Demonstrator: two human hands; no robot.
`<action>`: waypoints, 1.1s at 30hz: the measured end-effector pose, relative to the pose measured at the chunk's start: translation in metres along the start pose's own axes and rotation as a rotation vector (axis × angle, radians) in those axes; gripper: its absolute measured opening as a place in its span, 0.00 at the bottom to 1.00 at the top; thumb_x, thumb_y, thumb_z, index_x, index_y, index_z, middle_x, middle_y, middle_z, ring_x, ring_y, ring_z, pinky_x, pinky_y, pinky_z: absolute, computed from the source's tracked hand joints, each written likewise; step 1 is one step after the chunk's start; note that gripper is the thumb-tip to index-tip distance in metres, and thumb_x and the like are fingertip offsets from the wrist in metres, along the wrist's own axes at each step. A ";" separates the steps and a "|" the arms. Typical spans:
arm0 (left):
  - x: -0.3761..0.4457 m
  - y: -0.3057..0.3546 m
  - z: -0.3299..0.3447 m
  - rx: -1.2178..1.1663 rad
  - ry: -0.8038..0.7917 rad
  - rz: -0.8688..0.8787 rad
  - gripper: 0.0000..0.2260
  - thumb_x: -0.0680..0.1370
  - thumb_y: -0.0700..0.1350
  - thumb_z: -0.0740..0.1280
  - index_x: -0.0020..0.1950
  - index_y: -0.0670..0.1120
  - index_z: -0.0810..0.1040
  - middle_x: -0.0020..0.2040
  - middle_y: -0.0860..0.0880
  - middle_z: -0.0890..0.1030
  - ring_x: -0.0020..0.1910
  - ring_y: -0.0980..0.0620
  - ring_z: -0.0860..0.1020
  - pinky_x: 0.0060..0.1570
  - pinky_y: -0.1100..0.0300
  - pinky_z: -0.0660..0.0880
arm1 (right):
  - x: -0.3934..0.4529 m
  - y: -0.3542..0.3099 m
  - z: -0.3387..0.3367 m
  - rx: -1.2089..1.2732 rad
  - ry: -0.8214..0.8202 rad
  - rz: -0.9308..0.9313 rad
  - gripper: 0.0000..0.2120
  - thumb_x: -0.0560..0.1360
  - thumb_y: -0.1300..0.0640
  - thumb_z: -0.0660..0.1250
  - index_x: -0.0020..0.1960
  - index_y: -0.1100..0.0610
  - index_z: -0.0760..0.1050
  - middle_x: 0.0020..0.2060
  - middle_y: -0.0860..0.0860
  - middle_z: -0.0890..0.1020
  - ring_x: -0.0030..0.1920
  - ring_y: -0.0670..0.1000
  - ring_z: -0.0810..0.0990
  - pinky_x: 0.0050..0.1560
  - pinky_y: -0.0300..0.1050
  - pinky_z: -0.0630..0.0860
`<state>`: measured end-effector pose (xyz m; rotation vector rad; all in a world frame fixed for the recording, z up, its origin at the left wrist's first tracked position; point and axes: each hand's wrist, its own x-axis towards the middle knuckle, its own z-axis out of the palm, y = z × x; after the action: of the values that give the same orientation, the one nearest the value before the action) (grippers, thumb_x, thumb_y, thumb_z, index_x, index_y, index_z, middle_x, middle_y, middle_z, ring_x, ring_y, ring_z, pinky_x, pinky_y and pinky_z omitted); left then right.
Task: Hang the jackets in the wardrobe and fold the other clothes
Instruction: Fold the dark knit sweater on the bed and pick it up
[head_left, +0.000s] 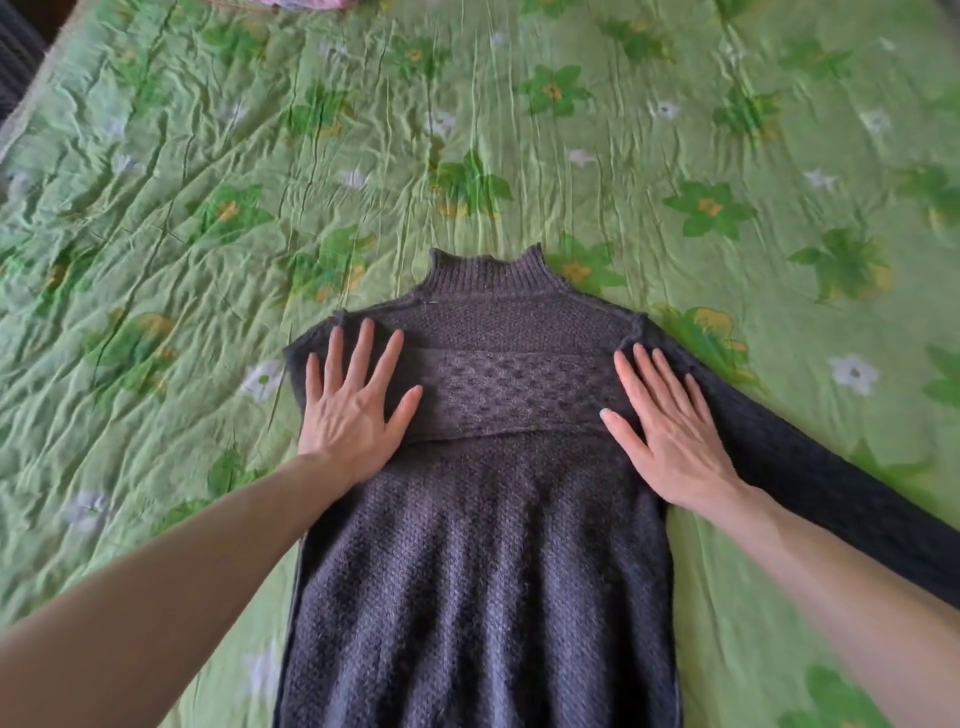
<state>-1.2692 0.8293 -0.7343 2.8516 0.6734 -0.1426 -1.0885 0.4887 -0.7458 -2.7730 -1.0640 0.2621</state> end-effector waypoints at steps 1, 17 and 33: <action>0.000 0.009 -0.004 0.020 -0.001 0.045 0.33 0.83 0.69 0.43 0.86 0.58 0.44 0.86 0.50 0.43 0.85 0.43 0.40 0.82 0.41 0.40 | -0.004 0.003 -0.003 0.028 0.009 0.013 0.33 0.83 0.33 0.40 0.85 0.43 0.40 0.84 0.46 0.45 0.84 0.48 0.42 0.83 0.57 0.46; -0.018 0.249 0.044 0.086 -0.060 0.538 0.32 0.84 0.64 0.48 0.85 0.50 0.59 0.85 0.46 0.58 0.84 0.43 0.56 0.81 0.39 0.55 | -0.161 0.165 -0.037 -0.010 0.024 0.448 0.29 0.86 0.40 0.45 0.83 0.50 0.59 0.83 0.47 0.60 0.82 0.52 0.58 0.80 0.63 0.55; -0.043 0.322 0.062 0.081 -0.113 0.465 0.33 0.84 0.65 0.45 0.86 0.50 0.55 0.86 0.47 0.53 0.85 0.42 0.48 0.82 0.41 0.45 | -0.250 0.259 -0.107 0.398 -0.276 0.889 0.20 0.80 0.39 0.67 0.41 0.55 0.77 0.36 0.53 0.82 0.41 0.57 0.81 0.39 0.47 0.70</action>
<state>-1.1647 0.5152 -0.7306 2.9581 -0.0266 -0.2578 -1.0811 0.1212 -0.6698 -2.6695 0.2560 0.8584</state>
